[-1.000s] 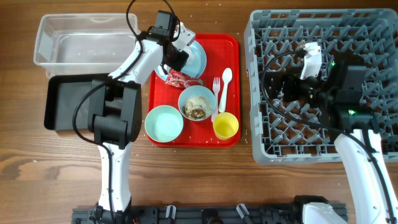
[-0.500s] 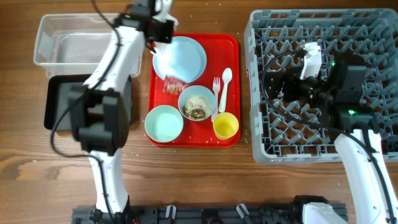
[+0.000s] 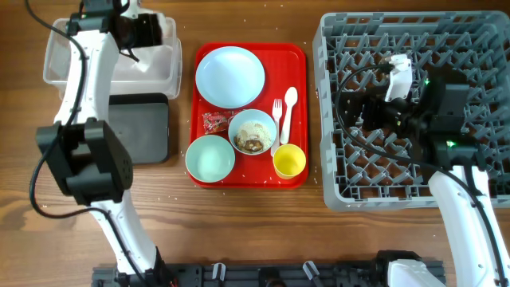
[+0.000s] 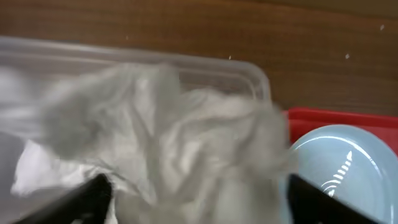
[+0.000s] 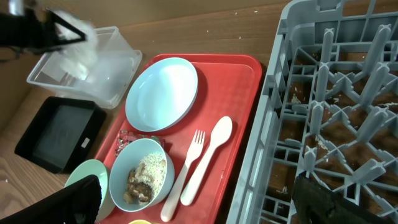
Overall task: Sort waste into correct bins and load items into the dishwasher rack
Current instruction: 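Drop the napkin into the clear plastic bin with the left gripper, then grasp the rice bowl rim with the left gripper and lift it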
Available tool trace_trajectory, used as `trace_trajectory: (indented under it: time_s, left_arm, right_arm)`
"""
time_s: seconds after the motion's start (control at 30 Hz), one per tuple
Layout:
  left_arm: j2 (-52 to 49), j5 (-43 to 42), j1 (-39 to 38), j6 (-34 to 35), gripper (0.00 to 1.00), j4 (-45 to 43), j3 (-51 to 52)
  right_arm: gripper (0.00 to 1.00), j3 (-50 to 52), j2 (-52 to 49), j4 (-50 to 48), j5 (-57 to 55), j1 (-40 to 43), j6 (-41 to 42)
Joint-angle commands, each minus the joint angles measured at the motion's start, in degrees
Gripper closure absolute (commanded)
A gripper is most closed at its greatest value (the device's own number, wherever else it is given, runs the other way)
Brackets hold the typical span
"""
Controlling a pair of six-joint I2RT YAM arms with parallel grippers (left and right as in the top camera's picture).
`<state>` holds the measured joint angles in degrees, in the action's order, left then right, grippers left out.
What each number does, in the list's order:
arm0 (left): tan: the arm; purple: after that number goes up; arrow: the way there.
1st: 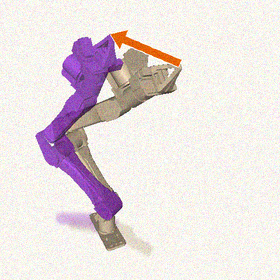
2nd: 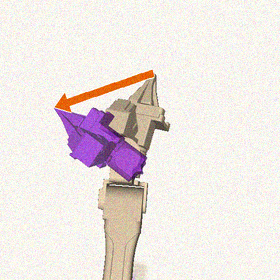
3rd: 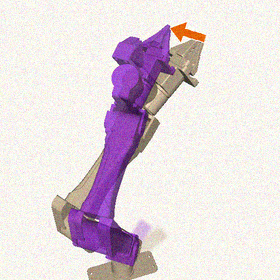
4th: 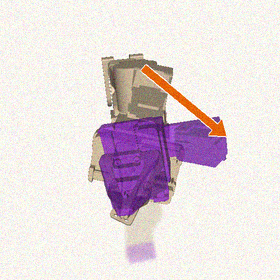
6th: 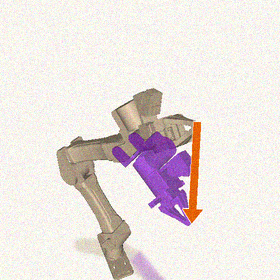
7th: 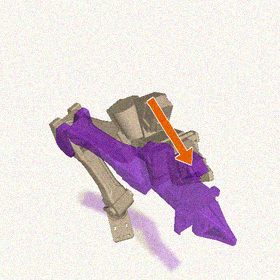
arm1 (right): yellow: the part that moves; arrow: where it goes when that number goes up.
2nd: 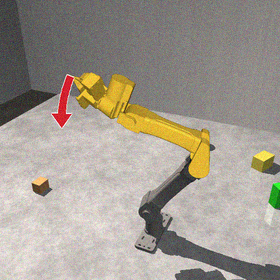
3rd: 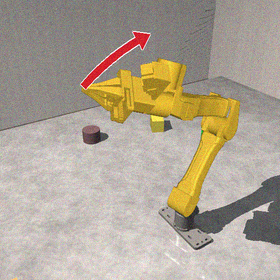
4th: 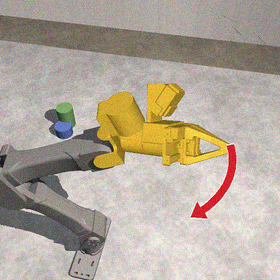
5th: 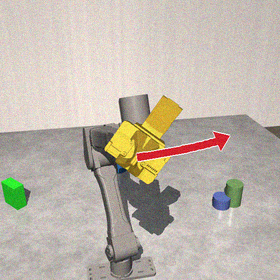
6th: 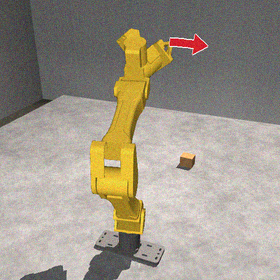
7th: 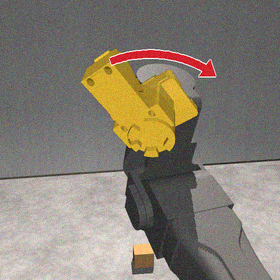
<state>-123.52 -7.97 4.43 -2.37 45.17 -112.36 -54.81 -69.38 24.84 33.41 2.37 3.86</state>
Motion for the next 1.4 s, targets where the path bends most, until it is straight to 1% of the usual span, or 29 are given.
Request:
trace_trajectory:
  time_s: [0.0,0.2,0.3,0.4,0.43,0.47,0.5,0.53,0.6,0.67,0.7,0.73,0.8,0.83,0.93,1.07,1.17,1.37]
  left_arm:
    - [-1.7,0.1,-0.2,0.3,0.00,1.0,-0.2]
    - [3.8,-0.3,-2.5,0.3,0.00,3.6,-0.2]
    - [6.3,-7.3,-5.7,0.3,0.00,8.4,-0.2]
    - [6.3,-18.9,-10.0,1.3,0.00,15.8,0.0]
    - [6.2,-19.7,-11.4,2.6,0.00,17.2,0.3]
    - [6.2,-19.5,-13.7,4.4,0.00,18.7,1.2]
    - [6.2,-17.6,-16.5,8.9,0.00,19.2,2.8]
    - [6.2,-15.6,-18.4,15.4,0.00,18.9,4.3]
    - [6.2,-14.6,-21.8,20.9,0.00,17.2,7.4]
    - [6.2,-12.4,-26.2,24.4,0.00,12.9,11.7]
    - [6.2,-7.0,-29.9,27.5,0.00,10.3,14.5]
    - [6.2,0.6,-34.3,30.1,0.00,9.4,16.0]
    - [6.1,3.1,-36.4,30.1,0.00,8.3,16.7]
    - [6.1,3.7,-37.1,30.2,0.03,7.8,17.0]
    - [5.8,5.5,-39.4,31.6,0.15,5.1,19.0]
    - [4.7,8.1,-41.3,31.6,0.29,2.8,20.6]
    - [3.6,8.3,-41.4,31.8,0.34,2.7,20.6]
    - [2.2,8.3,-41.4,32.7,0.45,2.5,20.6]
  right_arm:
    - [0.00,-0.9,0.0,-0.1,0.8,0.2,0.8]
    - [0.00,-0.9,0.0,-0.2,0.8,0.2,0.8]
    - [0.00,-0.9,0.0,-0.1,0.8,0.2,0.8]
    - [0.00,-0.9,0.0,-0.1,0.8,0.2,0.8]
    - [0.00,-0.9,0.0,-0.1,0.8,0.2,0.8]
    - [0.00,-0.9,0.0,-0.1,0.8,0.2,0.8]
    - [0.00,-0.9,0.0,-0.1,0.8,0.2,0.8]
    - [0.01,-0.9,0.0,-0.1,0.8,0.2,0.8]
    - [0.00,-0.9,0.0,-0.1,0.8,0.2,0.8]
    - [0.00,-0.9,0.0,-0.1,0.8,0.2,0.8]
    - [0.00,-0.9,0.0,-0.1,0.8,0.2,0.8]
    - [0.00,-0.9,0.0,-0.1,0.8,0.2,1.1]
    - [0.00,-0.9,0.0,-0.2,0.8,0.2,2.5]
    - [0.00,-0.9,0.0,-0.2,0.8,0.2,2.7]
    - [0.00,-0.9,0.0,-0.1,0.8,0.2,2.8]
    - [0.00,-0.9,0.0,-0.1,0.8,0.2,2.7]
    - [0.00,-0.9,0.0,-0.1,0.8,0.2,2.8]
    - [0.00,-0.9,0.0,0.0,0.8,0.2,2.7]
